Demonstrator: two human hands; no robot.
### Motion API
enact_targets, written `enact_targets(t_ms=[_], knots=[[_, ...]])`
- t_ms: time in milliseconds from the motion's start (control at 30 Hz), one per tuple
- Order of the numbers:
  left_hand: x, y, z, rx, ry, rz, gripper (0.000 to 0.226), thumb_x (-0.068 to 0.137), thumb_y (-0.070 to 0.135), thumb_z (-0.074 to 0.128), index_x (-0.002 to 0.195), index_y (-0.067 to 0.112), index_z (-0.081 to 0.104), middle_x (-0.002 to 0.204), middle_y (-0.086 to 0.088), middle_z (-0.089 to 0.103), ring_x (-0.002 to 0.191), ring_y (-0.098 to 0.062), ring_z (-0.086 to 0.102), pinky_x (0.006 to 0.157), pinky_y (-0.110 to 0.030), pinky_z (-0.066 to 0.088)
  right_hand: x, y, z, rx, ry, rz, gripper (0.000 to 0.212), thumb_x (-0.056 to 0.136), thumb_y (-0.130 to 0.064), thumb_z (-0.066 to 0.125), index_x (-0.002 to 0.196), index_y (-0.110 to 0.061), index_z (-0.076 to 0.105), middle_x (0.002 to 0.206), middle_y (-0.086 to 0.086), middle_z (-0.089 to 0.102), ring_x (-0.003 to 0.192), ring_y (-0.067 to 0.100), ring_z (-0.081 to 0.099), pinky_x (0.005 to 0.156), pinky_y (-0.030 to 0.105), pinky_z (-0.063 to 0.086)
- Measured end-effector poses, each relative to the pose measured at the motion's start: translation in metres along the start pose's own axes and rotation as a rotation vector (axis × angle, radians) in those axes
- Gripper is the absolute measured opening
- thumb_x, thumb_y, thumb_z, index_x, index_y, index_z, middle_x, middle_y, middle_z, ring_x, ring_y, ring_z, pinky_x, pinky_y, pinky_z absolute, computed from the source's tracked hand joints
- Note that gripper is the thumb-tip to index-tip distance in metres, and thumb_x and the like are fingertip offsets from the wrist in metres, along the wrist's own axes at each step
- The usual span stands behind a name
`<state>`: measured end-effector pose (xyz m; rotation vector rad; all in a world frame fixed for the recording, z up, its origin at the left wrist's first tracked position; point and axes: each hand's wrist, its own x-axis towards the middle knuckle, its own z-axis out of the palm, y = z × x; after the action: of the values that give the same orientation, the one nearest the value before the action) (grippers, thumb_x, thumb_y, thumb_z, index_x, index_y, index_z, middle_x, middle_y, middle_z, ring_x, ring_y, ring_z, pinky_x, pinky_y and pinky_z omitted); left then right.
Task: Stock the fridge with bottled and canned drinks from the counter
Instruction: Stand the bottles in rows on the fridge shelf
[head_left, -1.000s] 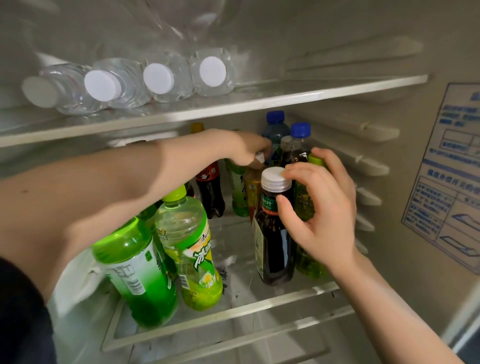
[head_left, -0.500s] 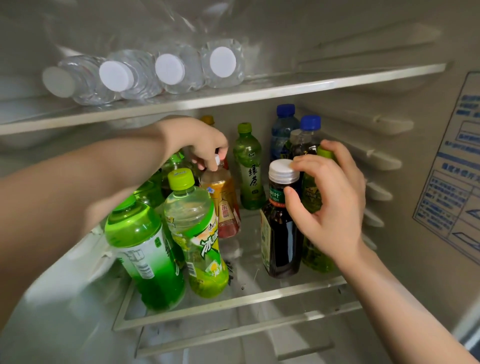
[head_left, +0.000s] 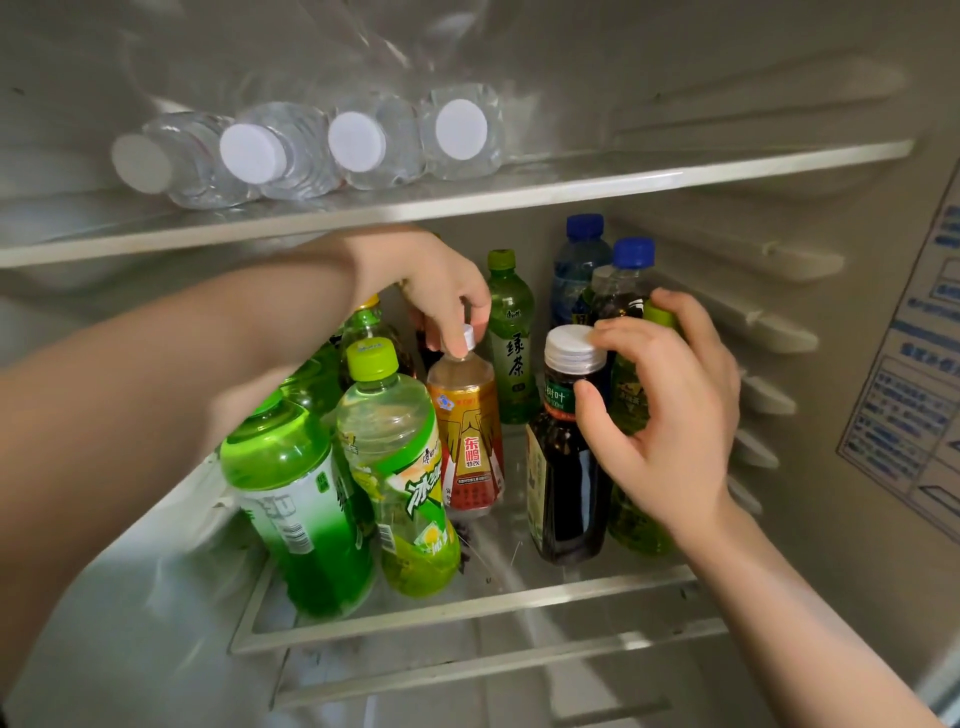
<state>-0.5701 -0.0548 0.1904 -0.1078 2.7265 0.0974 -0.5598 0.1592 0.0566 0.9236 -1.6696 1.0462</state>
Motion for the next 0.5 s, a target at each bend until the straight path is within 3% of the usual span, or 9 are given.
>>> enact_targets(t_ms=[133, 300, 400, 500], knots=[[-0.005, -0.001, 0.000, 0.018, 0.010, -0.040, 0.025, 0.085, 0.011, 0.068, 0.107, 0.013, 0.056, 0.103, -0.011, 0.067, 0.062, -0.006, 0.060, 0.047, -0.016, 0.046, -0.001, 0.000, 0.000, 0.005, -0.003, -0.001, 0.026, 0.078, -0.024, 0.063, 0.101, -0.012, 0.067, 0.107, -0.004, 0.067, 0.126, 0.024, 0.047, 0.087, 0.037, 0.040], [-0.011, 0.007, 0.005, -0.024, 0.054, -0.049, 0.019, 0.088, 0.007, 0.064, 0.107, 0.007, 0.060, 0.076, -0.002, 0.064, 0.040, 0.004, 0.057, 0.034, -0.009, 0.038, 0.000, 0.001, -0.002, 0.016, -0.021, 0.000, 0.026, 0.078, -0.024, 0.063, 0.101, -0.012, 0.067, 0.107, -0.003, 0.067, 0.126, 0.025, 0.047, 0.087, 0.042, 0.044], [-0.017, 0.014, 0.008, -0.092, 0.071, 0.019, 0.014, 0.086, 0.001, 0.064, 0.099, 0.006, 0.061, 0.073, -0.002, 0.063, 0.044, 0.003, 0.058, 0.040, -0.009, 0.043, 0.000, 0.000, -0.003, 0.020, -0.028, 0.006, 0.027, 0.078, -0.023, 0.063, 0.102, -0.012, 0.067, 0.107, -0.003, 0.067, 0.126, 0.026, 0.047, 0.087, 0.045, 0.045], [-0.020, 0.021, 0.011, -0.172, 0.052, 0.069, 0.012, 0.087, 0.005, 0.065, 0.098, 0.010, 0.062, 0.077, -0.002, 0.067, 0.063, -0.004, 0.064, 0.056, -0.014, 0.054, 0.000, 0.000, -0.004, 0.016, -0.040, 0.011, 0.027, 0.077, -0.024, 0.064, 0.102, -0.012, 0.066, 0.107, -0.003, 0.067, 0.126, 0.025, 0.047, 0.088, 0.045, 0.044]])
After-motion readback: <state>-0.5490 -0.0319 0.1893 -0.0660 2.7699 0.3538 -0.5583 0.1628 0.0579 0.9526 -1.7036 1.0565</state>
